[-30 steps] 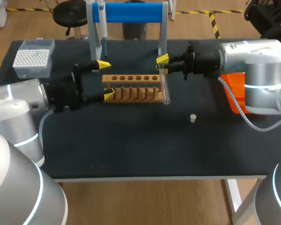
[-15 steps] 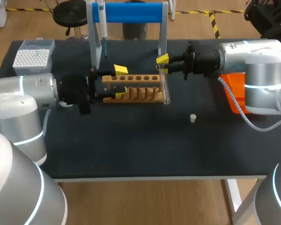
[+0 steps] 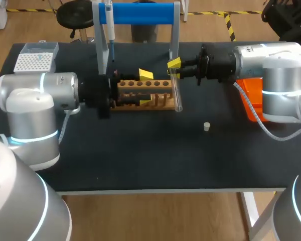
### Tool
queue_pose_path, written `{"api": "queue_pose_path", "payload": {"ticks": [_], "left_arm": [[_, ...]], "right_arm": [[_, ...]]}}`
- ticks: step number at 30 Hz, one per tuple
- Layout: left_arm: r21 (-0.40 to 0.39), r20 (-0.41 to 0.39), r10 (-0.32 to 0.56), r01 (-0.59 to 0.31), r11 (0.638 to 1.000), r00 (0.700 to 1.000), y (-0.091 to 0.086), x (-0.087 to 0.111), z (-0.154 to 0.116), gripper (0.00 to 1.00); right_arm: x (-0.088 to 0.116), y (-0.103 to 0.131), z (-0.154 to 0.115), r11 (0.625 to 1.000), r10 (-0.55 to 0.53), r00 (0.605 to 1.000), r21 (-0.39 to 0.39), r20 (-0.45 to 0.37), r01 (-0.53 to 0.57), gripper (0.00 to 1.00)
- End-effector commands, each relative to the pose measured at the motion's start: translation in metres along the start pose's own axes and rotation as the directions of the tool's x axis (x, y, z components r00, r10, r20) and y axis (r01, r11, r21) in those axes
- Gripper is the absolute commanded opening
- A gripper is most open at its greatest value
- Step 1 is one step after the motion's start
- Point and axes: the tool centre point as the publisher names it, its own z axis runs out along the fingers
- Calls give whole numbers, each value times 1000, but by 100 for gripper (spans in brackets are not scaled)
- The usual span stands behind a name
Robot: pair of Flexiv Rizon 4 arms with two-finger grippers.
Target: Invert the test tube, pick up the pipette, mount the tip to pipette, aspirate from beaker and dispense into the tube, eject the tip, return the pipette, and cap with the stopper.
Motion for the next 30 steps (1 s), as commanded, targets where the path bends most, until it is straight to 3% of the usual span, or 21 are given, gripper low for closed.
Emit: {"api": "queue_pose_path", "payload": {"ticks": [1,15,30], "left_arm": [[21,-14,-14,14,1000,1000,2,0,17,100],[64,-6,-79,79,995,997,-19,4,56,100],[72,8,-86,85,994,996,-31,0,72,100]], "right_arm": [[1,-1,0,1000,-1,1000,-3,2,1,0],[1,-1,0,1000,-1,1000,-3,2,1,0],[1,-1,0,1000,-1,1000,-3,2,1,0]]}}
